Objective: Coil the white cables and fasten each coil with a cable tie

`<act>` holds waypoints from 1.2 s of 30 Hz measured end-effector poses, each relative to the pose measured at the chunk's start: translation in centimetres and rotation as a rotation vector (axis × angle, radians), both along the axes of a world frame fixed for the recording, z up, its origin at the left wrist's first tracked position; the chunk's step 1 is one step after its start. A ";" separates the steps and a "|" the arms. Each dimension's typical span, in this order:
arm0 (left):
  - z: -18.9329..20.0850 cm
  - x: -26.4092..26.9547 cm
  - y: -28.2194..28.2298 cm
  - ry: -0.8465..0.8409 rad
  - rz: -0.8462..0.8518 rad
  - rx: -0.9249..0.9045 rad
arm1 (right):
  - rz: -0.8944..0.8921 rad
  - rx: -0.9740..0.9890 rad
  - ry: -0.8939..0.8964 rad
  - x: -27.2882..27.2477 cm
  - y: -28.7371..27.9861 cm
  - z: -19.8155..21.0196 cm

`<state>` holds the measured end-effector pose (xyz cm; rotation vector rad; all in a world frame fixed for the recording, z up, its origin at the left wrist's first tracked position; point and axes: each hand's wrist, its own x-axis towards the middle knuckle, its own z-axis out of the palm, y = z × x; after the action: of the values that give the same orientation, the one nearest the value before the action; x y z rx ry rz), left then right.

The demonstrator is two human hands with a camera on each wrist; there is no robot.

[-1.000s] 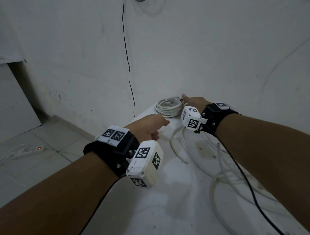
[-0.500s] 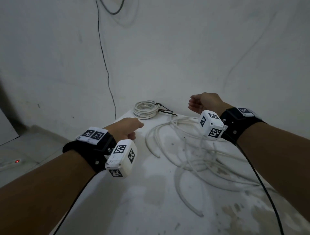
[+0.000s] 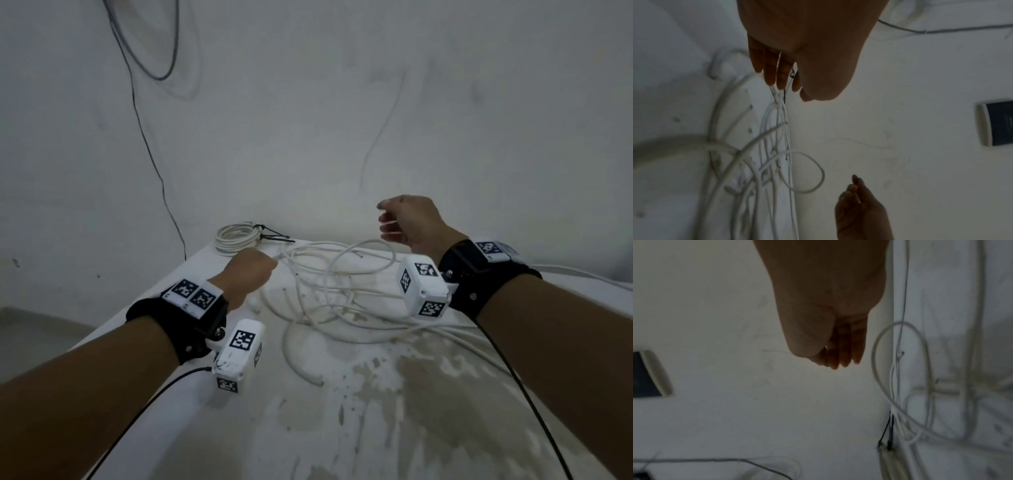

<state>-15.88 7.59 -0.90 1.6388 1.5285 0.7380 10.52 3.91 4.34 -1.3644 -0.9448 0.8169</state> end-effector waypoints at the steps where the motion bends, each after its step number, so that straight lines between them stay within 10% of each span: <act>1: 0.4 0.9 -0.6 0.001 -0.035 0.006 | 0.007 -0.052 -0.100 0.7 -0.9 -0.5; 9: 0.6 6.9 -2.5 0.464 -0.321 0.045 | 0.138 -0.518 -1.164 5.8 -7.6 -5.0; 19: -1.7 8.4 0.6 0.944 -0.097 0.093 | 0.084 -0.494 -1.141 9.5 -7.0 -7.4; 36: -2.7 6.5 7.9 0.904 -0.167 -0.008 | 0.038 -0.623 -1.231 10.4 1.9 -10.8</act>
<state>-9.34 15.47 -3.59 2.2048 1.9214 -0.1586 20.93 5.80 -6.43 -2.4870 -1.7139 0.1981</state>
